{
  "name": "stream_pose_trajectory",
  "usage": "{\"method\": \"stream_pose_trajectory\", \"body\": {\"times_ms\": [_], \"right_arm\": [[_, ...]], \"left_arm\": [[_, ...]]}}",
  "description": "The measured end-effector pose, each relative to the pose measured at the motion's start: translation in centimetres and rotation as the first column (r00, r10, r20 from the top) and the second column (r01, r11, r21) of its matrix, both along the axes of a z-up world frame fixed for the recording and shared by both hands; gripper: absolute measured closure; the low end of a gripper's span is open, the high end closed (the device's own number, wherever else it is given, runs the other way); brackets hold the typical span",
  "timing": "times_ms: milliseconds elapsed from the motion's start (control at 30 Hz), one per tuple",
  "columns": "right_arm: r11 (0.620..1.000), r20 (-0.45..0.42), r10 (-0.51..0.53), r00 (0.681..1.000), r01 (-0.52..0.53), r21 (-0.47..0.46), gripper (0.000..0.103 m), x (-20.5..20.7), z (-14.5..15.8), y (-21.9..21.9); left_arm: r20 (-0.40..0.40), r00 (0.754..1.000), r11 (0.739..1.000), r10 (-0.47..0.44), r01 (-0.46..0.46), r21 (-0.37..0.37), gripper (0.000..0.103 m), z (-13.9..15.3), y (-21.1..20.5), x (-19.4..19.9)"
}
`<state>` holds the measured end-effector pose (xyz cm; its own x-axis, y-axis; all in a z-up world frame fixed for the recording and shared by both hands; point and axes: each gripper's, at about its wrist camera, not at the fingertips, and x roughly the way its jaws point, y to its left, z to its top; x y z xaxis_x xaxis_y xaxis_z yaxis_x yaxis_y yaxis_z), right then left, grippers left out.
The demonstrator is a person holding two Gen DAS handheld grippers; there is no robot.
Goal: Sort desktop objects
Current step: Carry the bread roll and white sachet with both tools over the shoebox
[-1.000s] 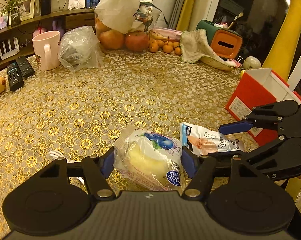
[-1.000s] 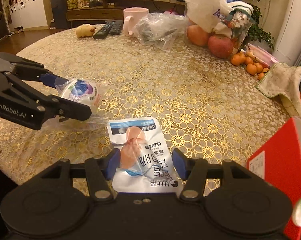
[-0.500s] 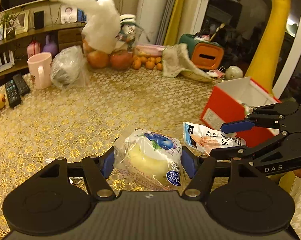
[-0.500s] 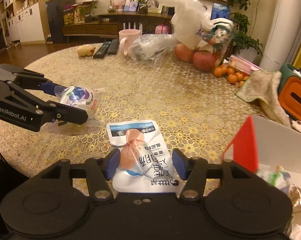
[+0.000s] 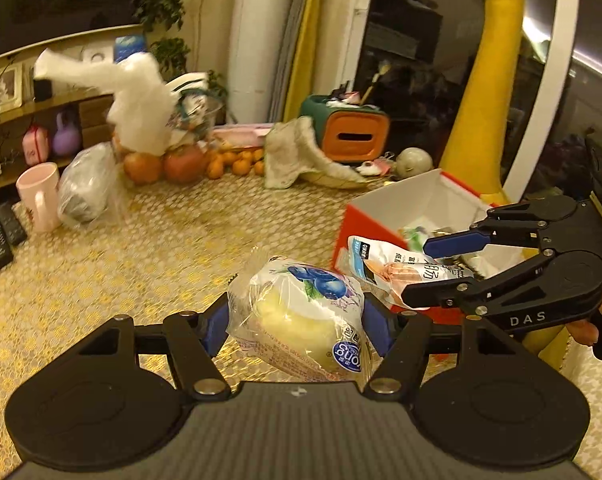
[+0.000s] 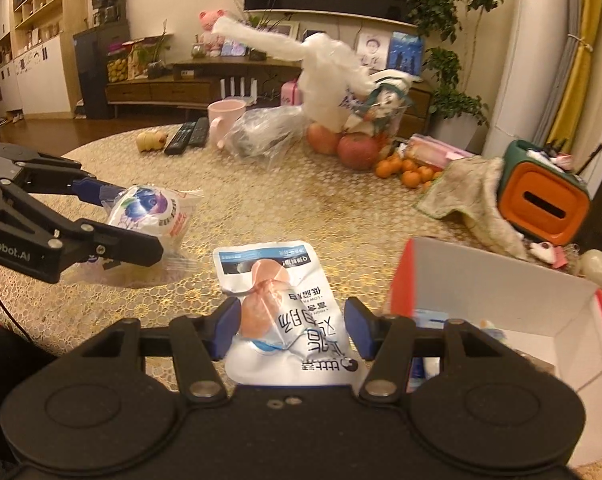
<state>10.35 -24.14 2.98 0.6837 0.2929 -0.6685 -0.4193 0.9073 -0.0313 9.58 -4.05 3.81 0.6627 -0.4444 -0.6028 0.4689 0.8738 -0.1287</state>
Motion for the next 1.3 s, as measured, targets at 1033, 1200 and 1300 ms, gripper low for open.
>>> {"method": "stream_pose_trajectory", "body": {"times_ms": [1033, 1200, 1300], "right_arm": [[0.949, 0.055, -0.315, 0.947, 0.315, 0.021, 0.047, -1.5, 0.9, -17.5], [0.925, 0.053, -0.380, 0.923, 0.379, 0.033, 0.047, -0.4, 0.5, -20.6], [0.908, 0.039, -0.418, 0.908, 0.416, 0.043, 0.047, 0.6, 0.0, -22.4]], "left_arm": [[0.057, 0.974, 0.975, -0.221, 0.219, 0.034, 0.036, 0.8, -19.4, 0.2], [0.047, 0.972, 0.972, -0.229, 0.226, 0.065, 0.036, 0.5, -21.1, 2.1], [0.037, 0.975, 0.974, -0.220, 0.217, 0.070, 0.036, 0.5, -21.6, 3.7]]}}
